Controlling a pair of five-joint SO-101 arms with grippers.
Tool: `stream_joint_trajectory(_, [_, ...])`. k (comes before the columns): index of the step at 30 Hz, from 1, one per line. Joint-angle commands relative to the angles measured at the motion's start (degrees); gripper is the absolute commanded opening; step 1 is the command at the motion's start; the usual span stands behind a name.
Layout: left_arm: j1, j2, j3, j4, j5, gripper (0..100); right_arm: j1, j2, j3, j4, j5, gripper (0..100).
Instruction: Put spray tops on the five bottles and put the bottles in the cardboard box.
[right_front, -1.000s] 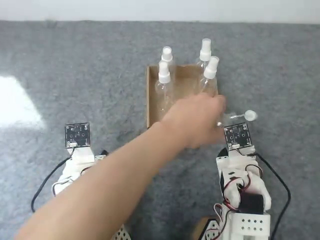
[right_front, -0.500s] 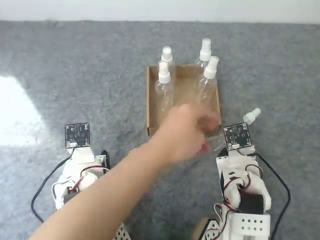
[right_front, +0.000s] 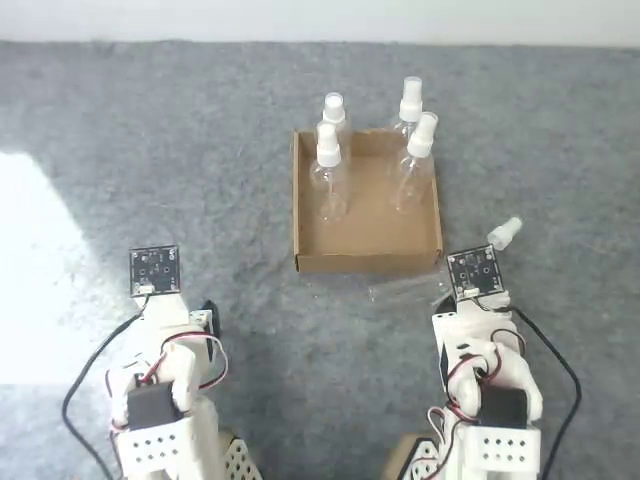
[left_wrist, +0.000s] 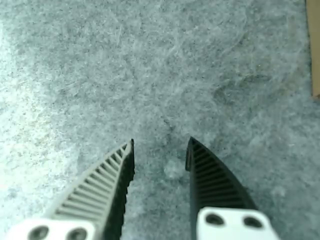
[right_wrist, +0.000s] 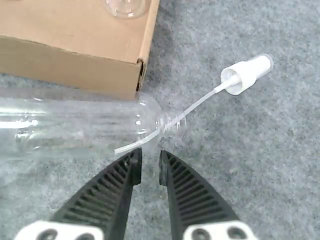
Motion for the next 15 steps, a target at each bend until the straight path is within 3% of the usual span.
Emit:
stream_joint_trajectory(1, [0.0,-1.05,-0.57,0.79,-0.35,15,0.22,-0.48,1.32,0.4,0.44,3.8])
stream_joint_trajectory(15, [0.0,-1.05,-0.57,0.79,-0.35,15,-0.13,-0.13,1.32,0.48,0.0,3.8])
